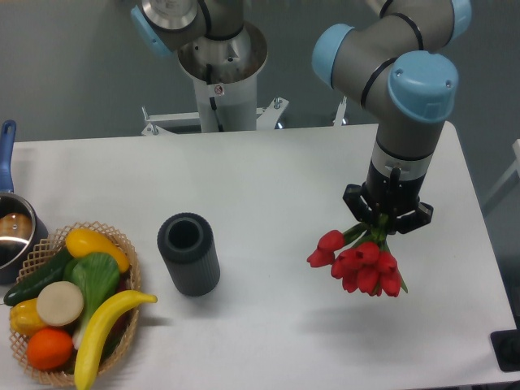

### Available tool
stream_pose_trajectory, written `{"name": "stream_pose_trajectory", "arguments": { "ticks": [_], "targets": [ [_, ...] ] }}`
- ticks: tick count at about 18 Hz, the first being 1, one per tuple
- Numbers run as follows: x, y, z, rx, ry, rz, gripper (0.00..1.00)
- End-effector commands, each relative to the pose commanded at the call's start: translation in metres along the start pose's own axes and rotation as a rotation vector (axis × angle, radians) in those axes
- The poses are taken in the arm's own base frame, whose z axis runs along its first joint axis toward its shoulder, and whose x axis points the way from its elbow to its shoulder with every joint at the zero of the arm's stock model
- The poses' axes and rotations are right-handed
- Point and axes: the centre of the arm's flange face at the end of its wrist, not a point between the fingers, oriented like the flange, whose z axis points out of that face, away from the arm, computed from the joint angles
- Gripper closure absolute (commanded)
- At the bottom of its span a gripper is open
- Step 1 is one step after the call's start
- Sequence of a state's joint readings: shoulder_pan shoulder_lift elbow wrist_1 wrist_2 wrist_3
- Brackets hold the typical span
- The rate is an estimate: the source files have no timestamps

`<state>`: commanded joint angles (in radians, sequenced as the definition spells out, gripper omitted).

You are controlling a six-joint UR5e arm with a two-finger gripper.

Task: Insert the flowers into the vase
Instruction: 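Carry the red tulip bunch with the gripper over the grey vase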

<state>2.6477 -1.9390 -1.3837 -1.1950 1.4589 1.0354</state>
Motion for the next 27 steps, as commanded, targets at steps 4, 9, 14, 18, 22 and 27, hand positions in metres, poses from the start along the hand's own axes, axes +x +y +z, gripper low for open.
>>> {"name": "stream_pose_trajectory", "arguments": {
  "ticks": [4,9,14,18,22,27],
  "targets": [
    [0.007,-0.010,-0.006,0.090,0.043,0.003,1.00],
    [0.025,-0.020,-0.030,0.240,0.104,-0.006,1.00],
    [0.042,-0.040,-0.064,0.521,0.212,-0.046,1.00],
    [0.049,-0.056,-0.084,0.709,0.316,-0.096,1.00],
    [0.059,-0.067,-0.093,0.829,0.409,-0.083,1.00],
    [0.068,-0.074,-0.103,0.931,0.458,-0.042,1.00]
  ]
}}
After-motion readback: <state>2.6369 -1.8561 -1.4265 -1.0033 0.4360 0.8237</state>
